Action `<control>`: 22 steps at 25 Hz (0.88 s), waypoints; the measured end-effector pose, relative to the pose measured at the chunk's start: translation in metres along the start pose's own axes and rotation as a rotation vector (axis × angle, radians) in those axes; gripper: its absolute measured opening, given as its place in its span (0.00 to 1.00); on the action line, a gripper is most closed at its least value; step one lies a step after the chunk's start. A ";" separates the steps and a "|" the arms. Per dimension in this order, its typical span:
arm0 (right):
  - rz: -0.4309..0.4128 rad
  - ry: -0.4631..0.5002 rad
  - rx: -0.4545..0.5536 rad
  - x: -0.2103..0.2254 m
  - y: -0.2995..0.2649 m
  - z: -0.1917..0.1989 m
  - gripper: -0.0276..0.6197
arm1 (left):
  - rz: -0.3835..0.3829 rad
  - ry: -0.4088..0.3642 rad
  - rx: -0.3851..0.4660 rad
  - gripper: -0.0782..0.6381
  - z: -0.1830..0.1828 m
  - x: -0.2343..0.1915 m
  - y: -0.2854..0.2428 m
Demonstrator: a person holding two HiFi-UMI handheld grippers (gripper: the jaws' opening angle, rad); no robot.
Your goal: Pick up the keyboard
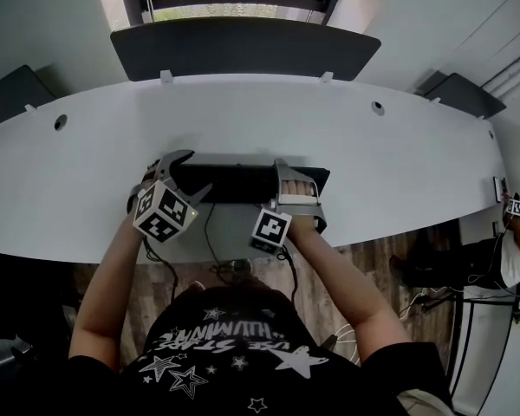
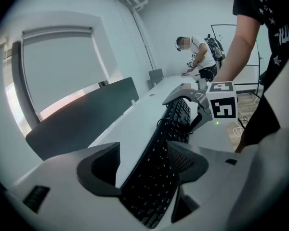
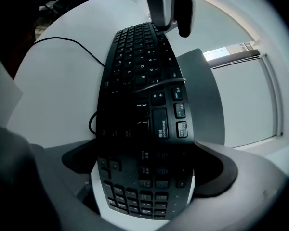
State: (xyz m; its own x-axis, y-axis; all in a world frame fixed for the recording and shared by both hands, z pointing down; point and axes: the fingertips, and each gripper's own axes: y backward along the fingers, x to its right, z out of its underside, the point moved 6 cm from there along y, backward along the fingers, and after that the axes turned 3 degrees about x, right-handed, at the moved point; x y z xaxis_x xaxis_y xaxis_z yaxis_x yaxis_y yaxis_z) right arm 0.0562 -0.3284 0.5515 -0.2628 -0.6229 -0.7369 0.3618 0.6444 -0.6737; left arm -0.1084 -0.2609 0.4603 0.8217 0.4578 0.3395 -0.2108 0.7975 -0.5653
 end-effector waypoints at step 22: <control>0.117 0.005 0.080 -0.005 0.011 -0.001 0.93 | 0.467 -0.296 -0.381 0.52 0.002 0.029 -0.064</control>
State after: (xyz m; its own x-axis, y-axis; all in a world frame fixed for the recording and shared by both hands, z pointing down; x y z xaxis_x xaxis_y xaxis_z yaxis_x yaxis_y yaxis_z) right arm 0.0611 -0.3175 0.5475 -0.2193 -0.5431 -0.8105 0.4602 0.6750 -0.5767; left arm -0.0723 -0.2984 0.5076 0.4984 0.8528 0.1559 -0.2624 0.3197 -0.9104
